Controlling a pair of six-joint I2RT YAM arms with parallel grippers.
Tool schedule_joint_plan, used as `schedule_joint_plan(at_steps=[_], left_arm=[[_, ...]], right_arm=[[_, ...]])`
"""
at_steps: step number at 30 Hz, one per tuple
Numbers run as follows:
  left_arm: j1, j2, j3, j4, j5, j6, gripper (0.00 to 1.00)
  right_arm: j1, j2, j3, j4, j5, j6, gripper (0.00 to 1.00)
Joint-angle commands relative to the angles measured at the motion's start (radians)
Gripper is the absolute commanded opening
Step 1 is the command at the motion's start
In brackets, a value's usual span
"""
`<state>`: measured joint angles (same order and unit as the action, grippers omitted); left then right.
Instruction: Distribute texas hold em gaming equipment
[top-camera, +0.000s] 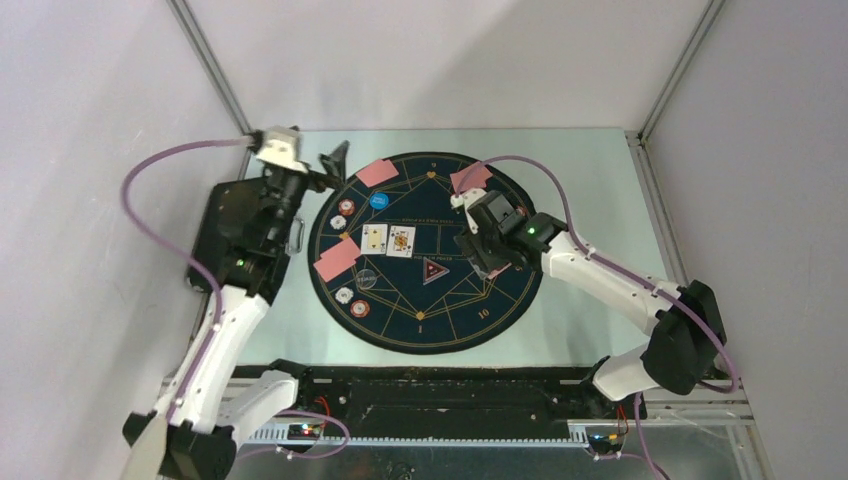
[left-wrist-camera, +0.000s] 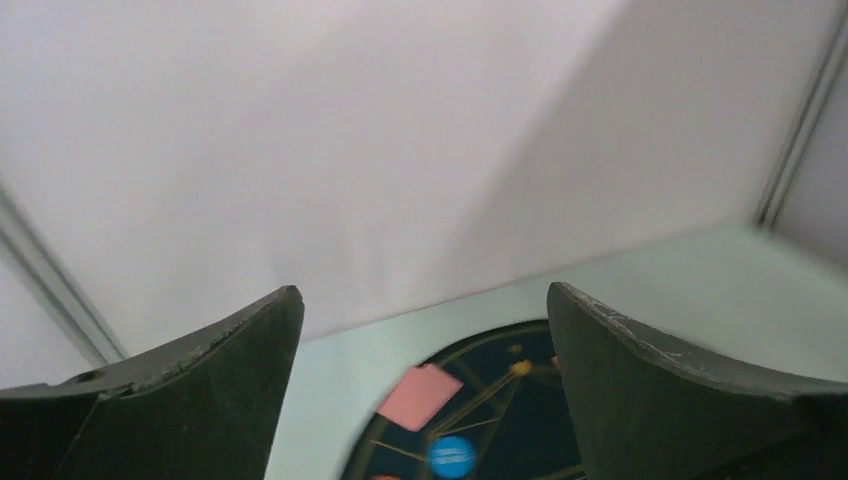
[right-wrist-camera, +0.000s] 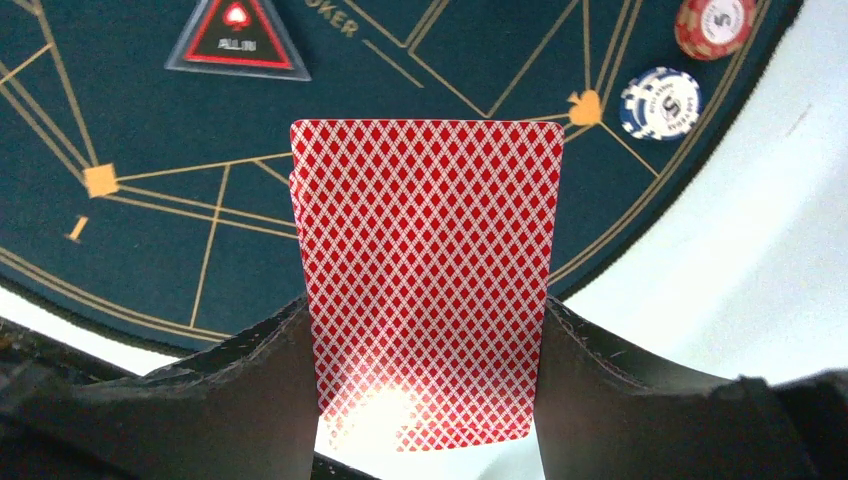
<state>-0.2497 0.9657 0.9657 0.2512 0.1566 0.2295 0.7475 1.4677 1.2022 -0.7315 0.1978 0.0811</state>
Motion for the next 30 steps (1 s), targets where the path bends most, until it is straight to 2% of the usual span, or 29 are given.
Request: schedule_joint_plan(at_steps=[1, 2, 5, 10, 13, 17, 22, 30], left_arm=[[0.009, -0.103, -0.008, -0.119, -0.290, -0.622, 1.00], [0.010, -0.132, -0.072, -0.127, -0.236, -0.718, 1.00], [0.009, -0.171, -0.251, -0.079, -0.080, -0.857, 1.00], [0.009, -0.131, -0.415, -0.044, 0.221, -1.093, 1.00], [0.002, -0.054, -0.522, 0.154, 0.431, -1.226, 1.00], [-0.060, 0.012, -0.551, 0.233, 0.472, -1.258, 1.00], [-0.178, 0.112, -0.485, 0.188, 0.505, -1.192, 1.00], [-0.260, 0.232, -0.409, 0.167, 0.502, -1.145, 1.00]], right_arm=[[0.044, -0.069, -0.028, 0.066, -0.019, -0.036, 0.00], [0.048, -0.076, -0.039, 0.075, -0.030, -0.041, 0.00], [0.074, -0.102, -0.057, 0.081, -0.083, -0.069, 0.00], [0.103, -0.121, -0.092, 0.088, -0.133, -0.090, 0.00], [0.109, -0.125, -0.108, 0.107, -0.164, -0.115, 0.00], [0.121, -0.125, -0.109, 0.115, -0.184, -0.124, 0.00], [0.141, -0.125, -0.108, 0.123, -0.187, -0.138, 0.00], [0.149, -0.146, -0.109, 0.128, -0.187, -0.147, 0.00]])
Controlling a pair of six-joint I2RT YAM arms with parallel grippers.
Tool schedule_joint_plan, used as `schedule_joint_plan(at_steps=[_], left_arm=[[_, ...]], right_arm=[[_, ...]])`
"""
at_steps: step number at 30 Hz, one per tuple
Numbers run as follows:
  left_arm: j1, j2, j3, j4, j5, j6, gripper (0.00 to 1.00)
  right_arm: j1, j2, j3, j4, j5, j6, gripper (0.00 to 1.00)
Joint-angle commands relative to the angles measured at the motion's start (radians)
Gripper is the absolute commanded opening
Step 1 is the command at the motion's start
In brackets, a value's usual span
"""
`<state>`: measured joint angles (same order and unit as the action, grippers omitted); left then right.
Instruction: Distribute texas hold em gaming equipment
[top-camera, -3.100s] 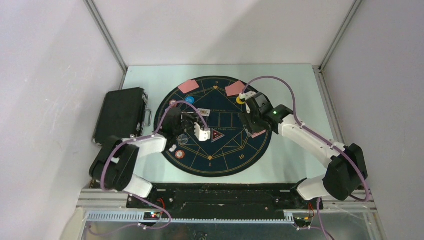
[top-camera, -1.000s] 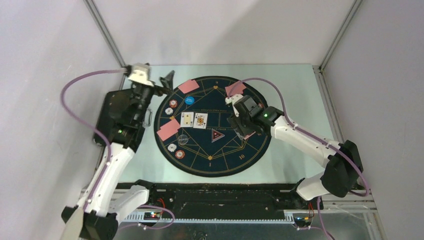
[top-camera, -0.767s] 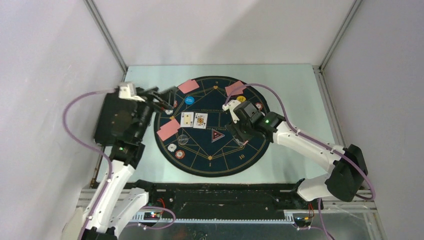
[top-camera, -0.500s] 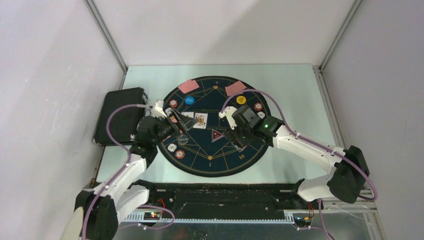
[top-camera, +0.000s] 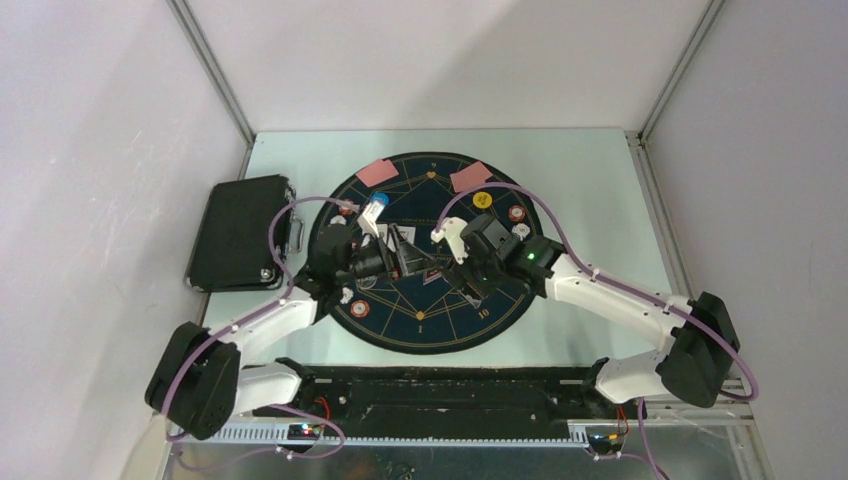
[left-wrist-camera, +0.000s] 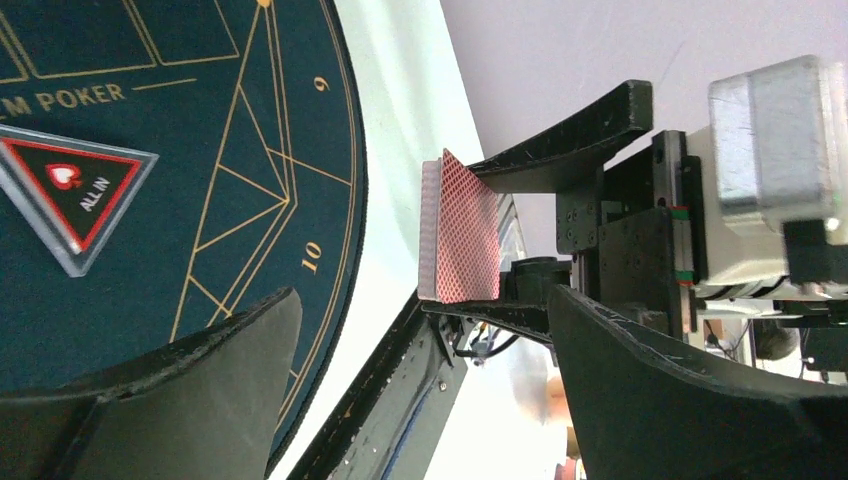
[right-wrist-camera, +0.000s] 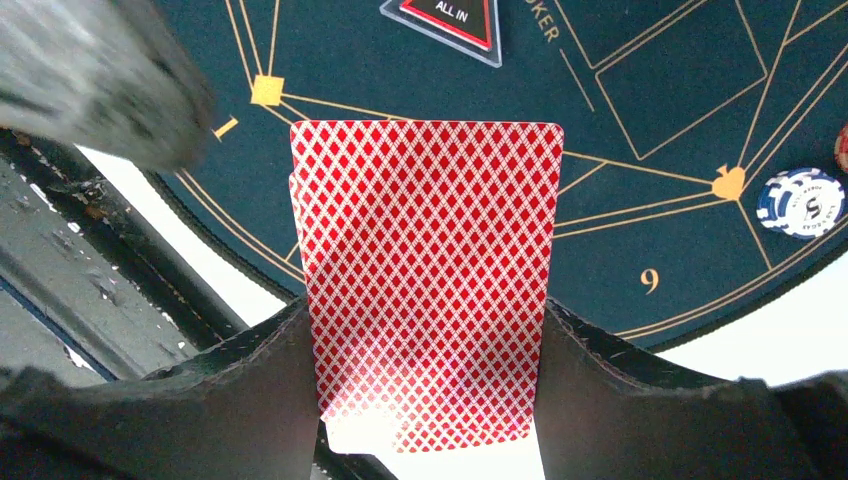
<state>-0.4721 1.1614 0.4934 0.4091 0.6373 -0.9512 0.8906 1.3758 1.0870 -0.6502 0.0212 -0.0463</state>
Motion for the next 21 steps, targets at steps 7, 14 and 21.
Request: schedule_joint_plan(at_steps=[7, 14, 21], left_arm=[[-0.082, 0.183, 0.118, 0.088, 0.084, 0.014, 1.00], [-0.124, 0.289, 0.164, 0.204, 0.145, -0.027, 1.00], [-0.138, 0.319, 0.220, 0.030, 0.094, 0.084, 0.99]], right_arm=[[0.006, -0.067, 0.007, 0.051, -0.053, -0.025, 0.00], [0.007, -0.062, 0.008, 0.050, -0.054, -0.028, 0.00], [0.006, -0.065, 0.008, 0.057, -0.048, -0.029, 0.00]])
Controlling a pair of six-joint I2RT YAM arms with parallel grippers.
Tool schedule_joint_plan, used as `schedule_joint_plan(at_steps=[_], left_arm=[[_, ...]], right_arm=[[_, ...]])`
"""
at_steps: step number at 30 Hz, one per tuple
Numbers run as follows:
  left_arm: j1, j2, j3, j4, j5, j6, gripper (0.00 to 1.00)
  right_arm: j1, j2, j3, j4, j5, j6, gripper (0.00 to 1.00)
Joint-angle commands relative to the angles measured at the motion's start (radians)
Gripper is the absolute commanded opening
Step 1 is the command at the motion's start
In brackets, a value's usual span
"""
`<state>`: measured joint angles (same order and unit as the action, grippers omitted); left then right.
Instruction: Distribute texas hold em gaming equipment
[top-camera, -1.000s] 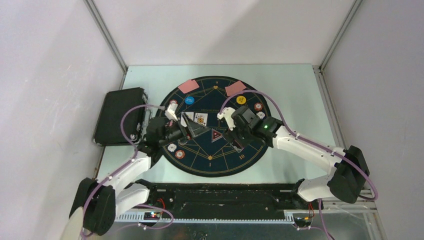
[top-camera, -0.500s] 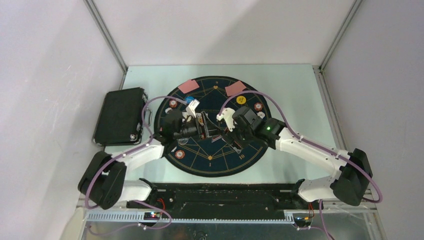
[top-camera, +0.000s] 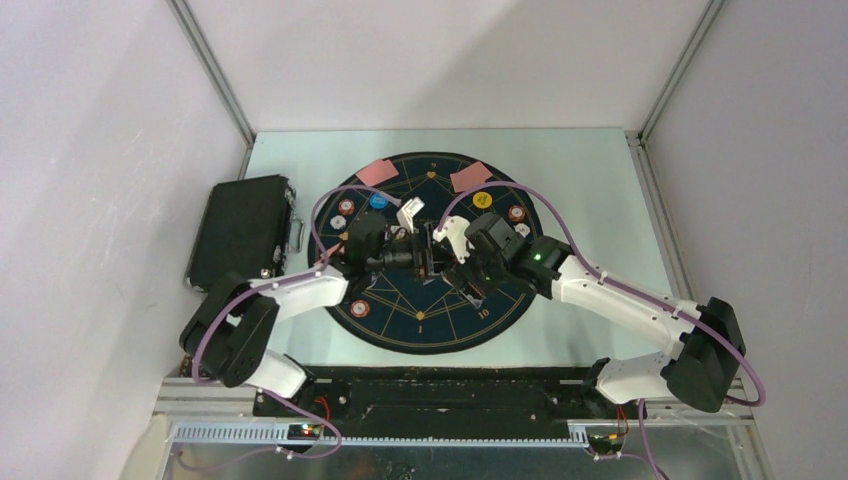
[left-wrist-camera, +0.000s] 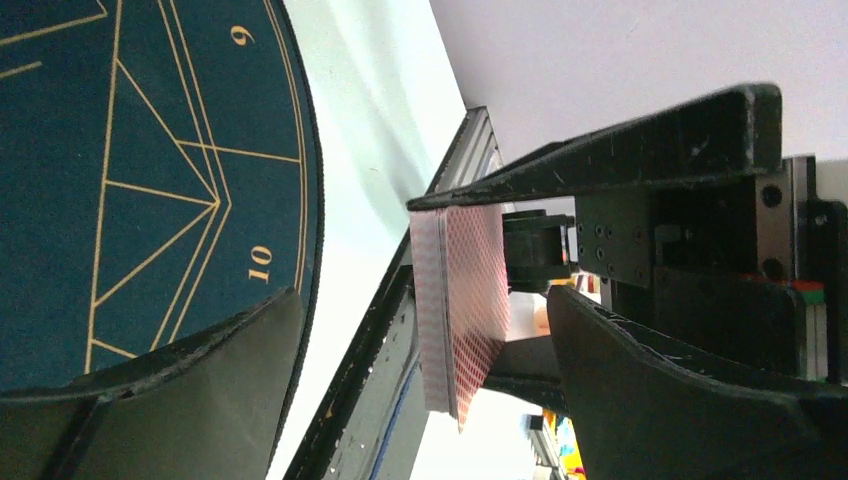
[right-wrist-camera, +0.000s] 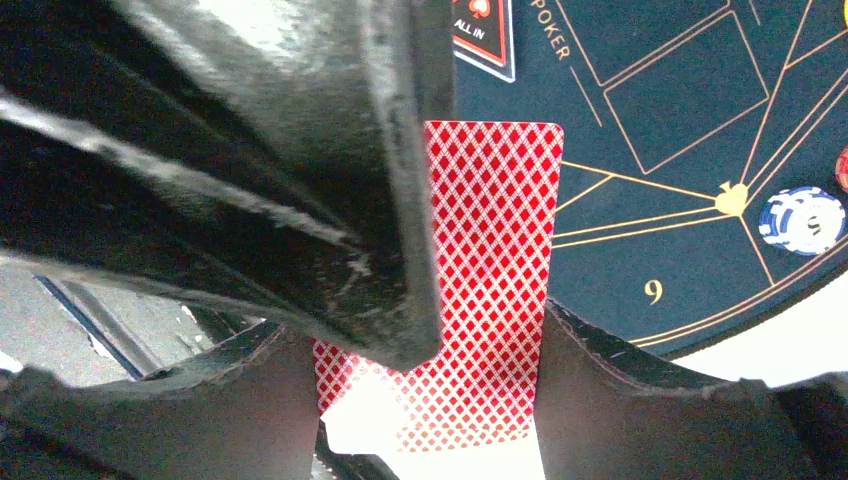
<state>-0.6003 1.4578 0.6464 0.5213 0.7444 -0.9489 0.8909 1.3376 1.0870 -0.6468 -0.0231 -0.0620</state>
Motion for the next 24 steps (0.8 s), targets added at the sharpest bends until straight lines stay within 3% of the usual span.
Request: schedule_joint_plan(at_steps=[1, 10, 24], left_arm=[[-0.013, 0.027, 0.072, -0.095, -0.014, 0.091, 0.98], [-0.016, 0.039, 0.102, -0.189, -0.021, 0.159, 0.79], [0.003, -0.077, 0.113, -0.341, -0.103, 0.259, 0.63]], right_arm=[[0.005, -0.029, 0.008, 0.054, -0.004, -0.014, 0.00], [0.001, -0.041, 0.007, 0.051, 0.001, -0.015, 0.00], [-0.004, -0.045, 0.007, 0.044, 0.006, -0.010, 0.00]])
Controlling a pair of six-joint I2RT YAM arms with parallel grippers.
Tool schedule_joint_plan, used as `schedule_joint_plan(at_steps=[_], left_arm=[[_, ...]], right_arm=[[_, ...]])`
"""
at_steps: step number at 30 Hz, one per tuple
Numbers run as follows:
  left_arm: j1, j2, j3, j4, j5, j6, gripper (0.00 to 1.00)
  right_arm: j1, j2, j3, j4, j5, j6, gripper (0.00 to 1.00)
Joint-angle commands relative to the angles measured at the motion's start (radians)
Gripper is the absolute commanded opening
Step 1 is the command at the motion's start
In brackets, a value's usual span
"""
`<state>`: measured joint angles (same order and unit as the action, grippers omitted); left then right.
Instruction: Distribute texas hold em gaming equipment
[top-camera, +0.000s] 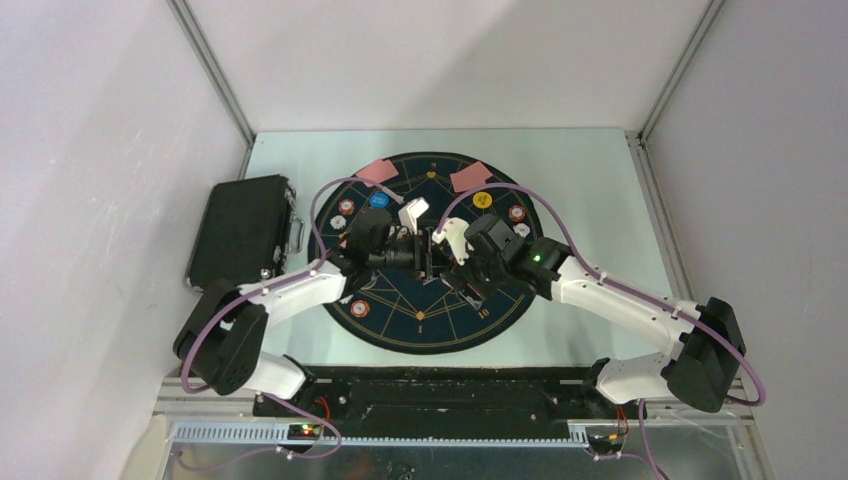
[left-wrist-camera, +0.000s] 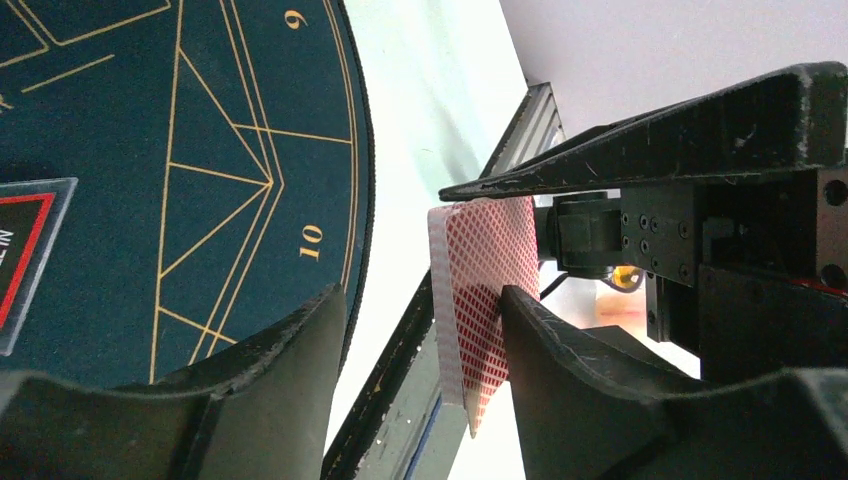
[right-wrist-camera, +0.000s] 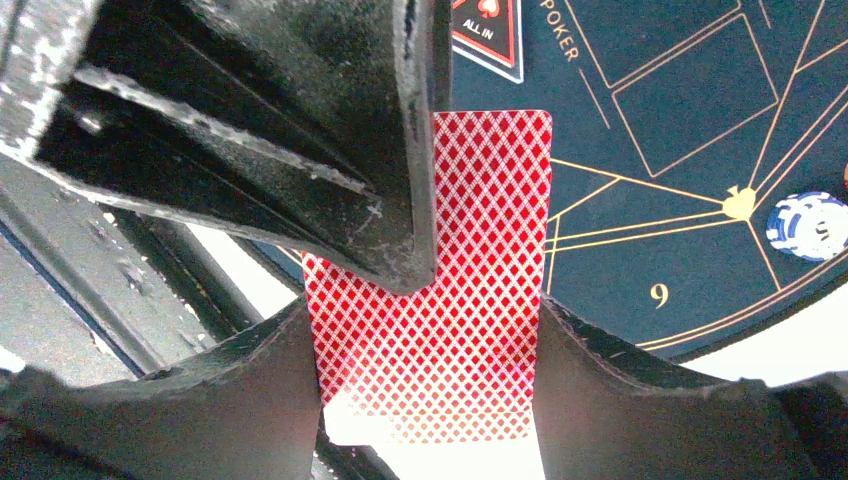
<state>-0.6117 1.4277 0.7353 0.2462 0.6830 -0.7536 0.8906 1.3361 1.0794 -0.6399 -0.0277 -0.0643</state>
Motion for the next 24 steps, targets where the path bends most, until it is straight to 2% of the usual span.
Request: schedule_joint_plan(at_steps=[1, 6, 11, 14, 21, 22, 24], left_arm=[[0.015, -0.058, 0.025, -0.069, -0.045, 0.071, 0.61], [0.015, -0.096, 0.026, -0.103, -0.070, 0.088, 0.49], [0.015, -0.141, 0.024, -0.122, -0.083, 0.101, 0.33], [0.014, -0.176, 0.022, -0.137, -0.095, 0.111, 0.30], [0.012, -0.217, 0.019, -0.175, -0.121, 0.128, 0.10], [0.011, -0.222, 0.019, -0.176, -0.121, 0.129, 0.04], [0.011, -0.232, 0.018, -0.180, -0.122, 0.131, 0.01]], right_arm=[[-0.004, -0.044, 0.014, 0.036, 0.011, -0.008, 0.00], [-0.005, -0.042, 0.013, 0.038, 0.011, -0.005, 0.00], [-0.006, -0.037, 0.014, 0.038, 0.014, -0.004, 0.00], [-0.008, -0.034, 0.014, 0.036, 0.016, -0.002, 0.00], [-0.015, -0.029, 0.014, 0.037, 0.015, 0.001, 0.00], [-0.017, -0.027, 0.013, 0.037, 0.014, 0.001, 0.00], [-0.017, -0.026, 0.014, 0.036, 0.014, 0.003, 0.00]])
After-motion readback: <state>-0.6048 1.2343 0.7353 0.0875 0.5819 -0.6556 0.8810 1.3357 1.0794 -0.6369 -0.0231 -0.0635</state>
